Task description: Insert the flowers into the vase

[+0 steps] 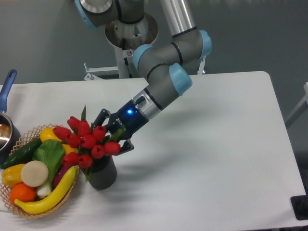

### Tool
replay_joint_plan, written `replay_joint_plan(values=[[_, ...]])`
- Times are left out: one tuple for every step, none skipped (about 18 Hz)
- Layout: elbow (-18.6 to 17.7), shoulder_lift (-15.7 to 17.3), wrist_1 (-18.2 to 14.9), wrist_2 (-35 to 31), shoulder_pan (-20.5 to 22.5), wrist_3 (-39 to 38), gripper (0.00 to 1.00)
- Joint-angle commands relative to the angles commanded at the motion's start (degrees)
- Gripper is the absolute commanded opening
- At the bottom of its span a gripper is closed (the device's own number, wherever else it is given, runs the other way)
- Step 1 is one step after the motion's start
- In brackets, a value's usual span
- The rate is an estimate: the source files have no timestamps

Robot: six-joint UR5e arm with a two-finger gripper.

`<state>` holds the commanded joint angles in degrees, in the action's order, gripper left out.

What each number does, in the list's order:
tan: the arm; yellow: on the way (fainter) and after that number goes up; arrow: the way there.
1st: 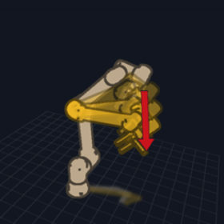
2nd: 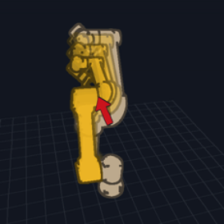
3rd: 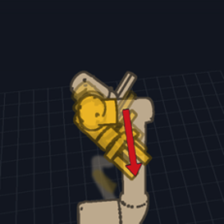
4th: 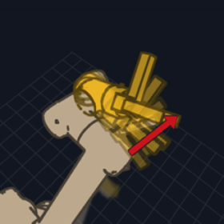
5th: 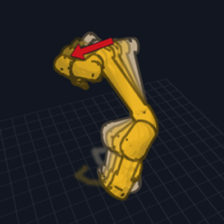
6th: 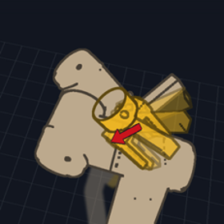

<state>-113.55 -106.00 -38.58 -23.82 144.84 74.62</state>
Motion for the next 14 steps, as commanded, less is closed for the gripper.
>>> replay_joint_plan(values=[[-0.3,0.4,0.0,0.0,0.7,-0.1,0.68],[-0.6,0.8,0.0,0.0,1.0,-0.2,0.73],[-0.8,1.2,0.0,0.0,1.2,-0.5,0.77],[-1.2,2.0,-0.1,0.0,1.9,-0.6,0.88],[-1.6,2.5,-0.1,0.0,2.5,-0.6,0.94],[-2.0,2.9,-0.1,0.0,3.2,-0.6,0.97],[-2.4,3.5,-0.1,0.0,4.0,-0.7,0.99],[-2.8,4.2,-0.2,0.0,5.0,-0.8,0.99],[-3.1,4.7,-0.2,0.0,5.9,-1.2,0.99],[-3.2,5.2,-0.3,0.0,6.8,-1.9,1.0],[-3.2,5.4,-0.3,0.0,8.0,-2.8,1.0],[-3.1,5.8,-0.3,0.0,9.0,-3.5,1.0],[-3.0,5.9,-0.3,0.0,10.1,-3.6,1.0],[-2.8,5.9,-0.4,-0.1,11.3,-3.6,1.0]])
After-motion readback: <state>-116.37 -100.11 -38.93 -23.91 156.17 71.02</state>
